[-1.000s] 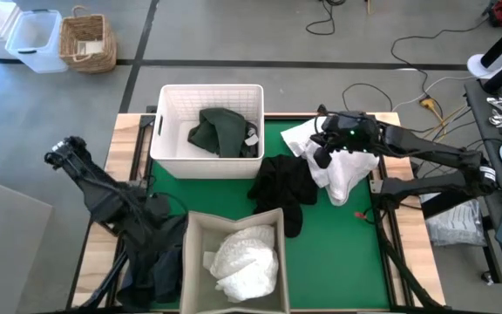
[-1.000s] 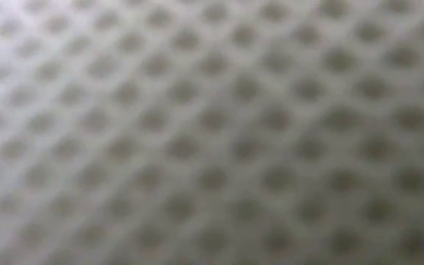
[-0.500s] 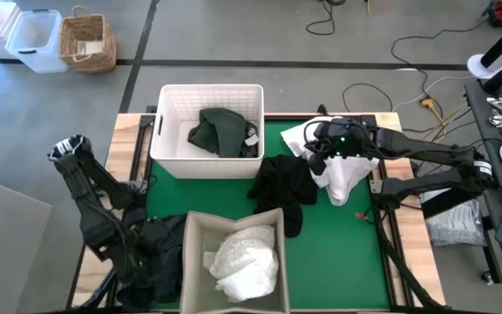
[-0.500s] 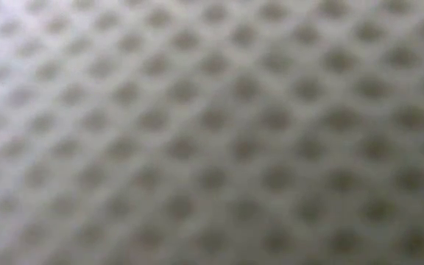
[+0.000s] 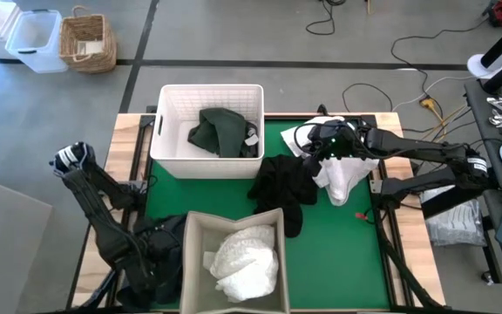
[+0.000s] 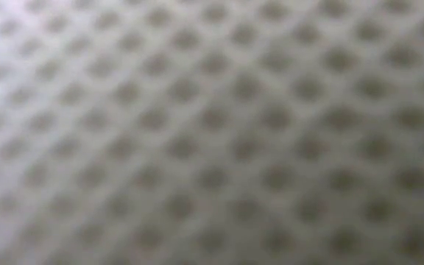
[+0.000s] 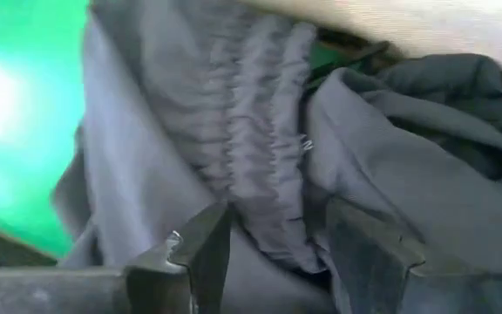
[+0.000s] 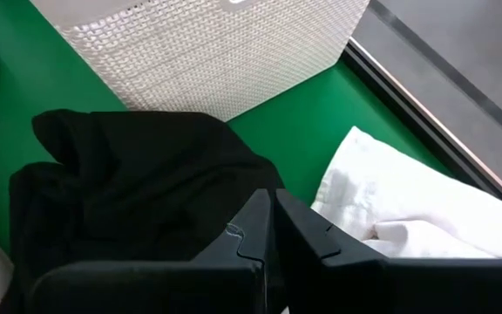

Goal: Sort clothes
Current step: Put the black shorts into the white bin

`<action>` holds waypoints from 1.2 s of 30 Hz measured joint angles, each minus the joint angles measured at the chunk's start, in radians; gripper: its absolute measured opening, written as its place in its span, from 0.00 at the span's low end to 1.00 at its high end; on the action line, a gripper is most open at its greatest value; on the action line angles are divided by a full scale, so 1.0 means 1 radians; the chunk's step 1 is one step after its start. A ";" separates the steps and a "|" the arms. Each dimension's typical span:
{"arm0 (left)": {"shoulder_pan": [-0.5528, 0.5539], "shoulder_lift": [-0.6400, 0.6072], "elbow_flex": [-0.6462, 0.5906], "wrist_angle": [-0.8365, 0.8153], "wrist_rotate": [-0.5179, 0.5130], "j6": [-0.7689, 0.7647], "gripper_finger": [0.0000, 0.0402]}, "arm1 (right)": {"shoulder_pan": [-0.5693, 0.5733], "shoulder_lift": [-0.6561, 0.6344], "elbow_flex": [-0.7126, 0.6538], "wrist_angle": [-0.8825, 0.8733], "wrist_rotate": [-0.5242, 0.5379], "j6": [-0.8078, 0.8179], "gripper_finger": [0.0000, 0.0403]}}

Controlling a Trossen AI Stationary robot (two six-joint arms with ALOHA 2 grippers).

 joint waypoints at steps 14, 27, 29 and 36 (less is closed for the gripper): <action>0.000 0.132 0.000 0.004 -0.025 0.007 0.30 | 0.000 -0.002 0.000 0.008 0.000 -0.011 0.03; -0.002 0.056 0.049 -0.039 -0.021 -0.039 0.00 | 0.000 -0.002 0.000 0.008 0.000 -0.011 0.03; -0.002 0.050 0.081 -0.065 -0.021 -0.041 0.00 | 0.000 -0.002 0.000 0.008 0.000 -0.011 0.03; -0.005 0.050 0.239 -0.244 -0.022 -0.051 0.00 | 0.000 -0.002 0.000 0.008 0.000 -0.011 0.03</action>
